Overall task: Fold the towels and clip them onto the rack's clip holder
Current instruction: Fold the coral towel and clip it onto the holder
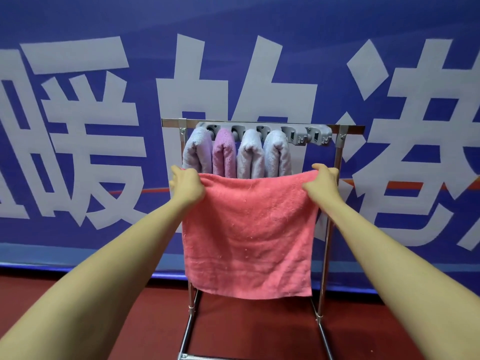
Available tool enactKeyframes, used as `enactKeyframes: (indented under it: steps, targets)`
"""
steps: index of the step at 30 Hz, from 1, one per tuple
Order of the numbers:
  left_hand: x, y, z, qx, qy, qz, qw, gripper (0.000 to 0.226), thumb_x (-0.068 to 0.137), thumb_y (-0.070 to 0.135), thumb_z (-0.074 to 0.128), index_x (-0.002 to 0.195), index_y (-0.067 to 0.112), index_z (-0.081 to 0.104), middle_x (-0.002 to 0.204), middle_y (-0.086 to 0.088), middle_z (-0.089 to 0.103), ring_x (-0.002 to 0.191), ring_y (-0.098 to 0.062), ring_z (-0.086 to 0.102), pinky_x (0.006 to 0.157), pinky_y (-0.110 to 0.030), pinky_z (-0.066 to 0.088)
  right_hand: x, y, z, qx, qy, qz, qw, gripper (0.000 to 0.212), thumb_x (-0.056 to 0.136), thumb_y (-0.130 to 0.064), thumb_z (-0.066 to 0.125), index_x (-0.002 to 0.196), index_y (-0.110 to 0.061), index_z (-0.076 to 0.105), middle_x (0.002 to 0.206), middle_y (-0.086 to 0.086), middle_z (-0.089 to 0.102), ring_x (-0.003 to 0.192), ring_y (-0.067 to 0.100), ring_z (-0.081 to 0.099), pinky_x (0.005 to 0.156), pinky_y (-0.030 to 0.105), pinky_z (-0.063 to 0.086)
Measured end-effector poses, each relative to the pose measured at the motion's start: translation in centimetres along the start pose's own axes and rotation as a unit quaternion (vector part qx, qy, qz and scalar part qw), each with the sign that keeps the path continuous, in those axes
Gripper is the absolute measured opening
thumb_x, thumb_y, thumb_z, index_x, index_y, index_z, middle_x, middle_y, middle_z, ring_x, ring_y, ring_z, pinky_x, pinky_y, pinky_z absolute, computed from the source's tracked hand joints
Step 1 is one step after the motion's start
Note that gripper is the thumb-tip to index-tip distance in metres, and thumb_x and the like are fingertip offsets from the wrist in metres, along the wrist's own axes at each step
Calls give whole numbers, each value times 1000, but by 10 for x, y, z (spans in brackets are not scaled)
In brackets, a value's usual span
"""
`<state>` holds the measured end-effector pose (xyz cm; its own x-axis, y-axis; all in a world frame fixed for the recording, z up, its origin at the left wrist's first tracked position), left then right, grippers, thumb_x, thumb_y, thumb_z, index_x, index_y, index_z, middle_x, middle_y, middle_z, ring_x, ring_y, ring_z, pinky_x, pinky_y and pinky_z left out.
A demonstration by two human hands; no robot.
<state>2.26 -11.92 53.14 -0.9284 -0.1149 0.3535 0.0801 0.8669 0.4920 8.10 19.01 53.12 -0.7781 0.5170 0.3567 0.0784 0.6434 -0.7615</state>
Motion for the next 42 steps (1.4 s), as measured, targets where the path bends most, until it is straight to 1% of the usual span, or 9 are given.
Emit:
enactKeyframes:
  steps: [5,10,16,18,23,29,36,39,42]
  targets:
    - [5,0,2,65,29,28,997,17,88,-6,40,90,-4,56,125,-22,34,105,-41,43,96,-42,35,-1,1,2,-159,44,-51,985,30,85,6,48,114,5,57,122,23,40,107,40,48,91,41,42]
    - [9,-1,-4,184,72,61,978,19,85,-1,47,97,2,62,117,-16,47,108,-34,45,94,-40,32,-7,-7,-5,-256,120,-99,954,27,93,-5,46,106,-8,69,115,15,45,108,34,39,95,40,31]
    - [16,10,-20,190,106,109,970,19,80,-3,46,65,9,45,93,-16,64,90,-35,56,84,-36,33,-4,-26,-12,-354,136,-132,916,26,90,-5,45,103,-9,68,107,12,56,105,31,43,89,40,29]
    - [17,14,-25,184,114,120,969,28,79,-3,46,57,10,35,89,-17,64,86,-36,56,83,-37,32,-4,-31,-17,-363,147,-136,910,23,88,-4,46,97,-6,67,102,13,58,103,31,44,89,41,28]
    - [24,20,-36,177,117,132,968,23,80,-6,43,65,12,45,81,-13,61,79,-34,54,83,-36,33,1,-46,-26,-362,166,-171,901,21,90,-3,46,96,-7,66,96,11,63,95,30,52,84,39,31]
    - [24,25,-45,188,130,134,964,31,77,-8,43,56,13,38,56,-2,37,66,-28,43,80,-34,31,7,-47,-34,-254,139,-119,950,21,91,-2,48,101,-5,66,101,16,65,93,36,61,67,34,38]
    - [18,23,-40,174,134,122,968,31,77,-9,43,58,13,36,79,-13,61,72,-31,47,82,-35,33,1,-42,-28,-295,124,-130,938,18,89,-14,61,101,0,64,105,16,61,108,32,46,91,39,39]
    - [18,22,-35,189,119,113,968,17,82,-5,46,85,8,56,96,-15,63,91,-34,57,86,-36,35,-1,-42,-27,-313,136,-127,931,15,88,-11,59,101,-4,60,107,16,59,108,32,46,92,40,35]
    - [18,18,-27,230,84,99,965,23,85,2,48,104,7,61,109,-15,57,102,-34,55,91,-37,35,-1,-41,-26,-353,128,-109,920,19,88,-7,53,104,-9,61,110,13,59,108,32,45,91,41,30]
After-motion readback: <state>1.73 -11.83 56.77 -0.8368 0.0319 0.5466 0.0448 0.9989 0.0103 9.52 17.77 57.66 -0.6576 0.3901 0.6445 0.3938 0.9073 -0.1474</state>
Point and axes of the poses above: each hand's wrist, its own x-axis towards the middle knuckle, its own z-axis out of the palm, y = z × x, the point moved 6 cm from there along x, towards the middle knuckle
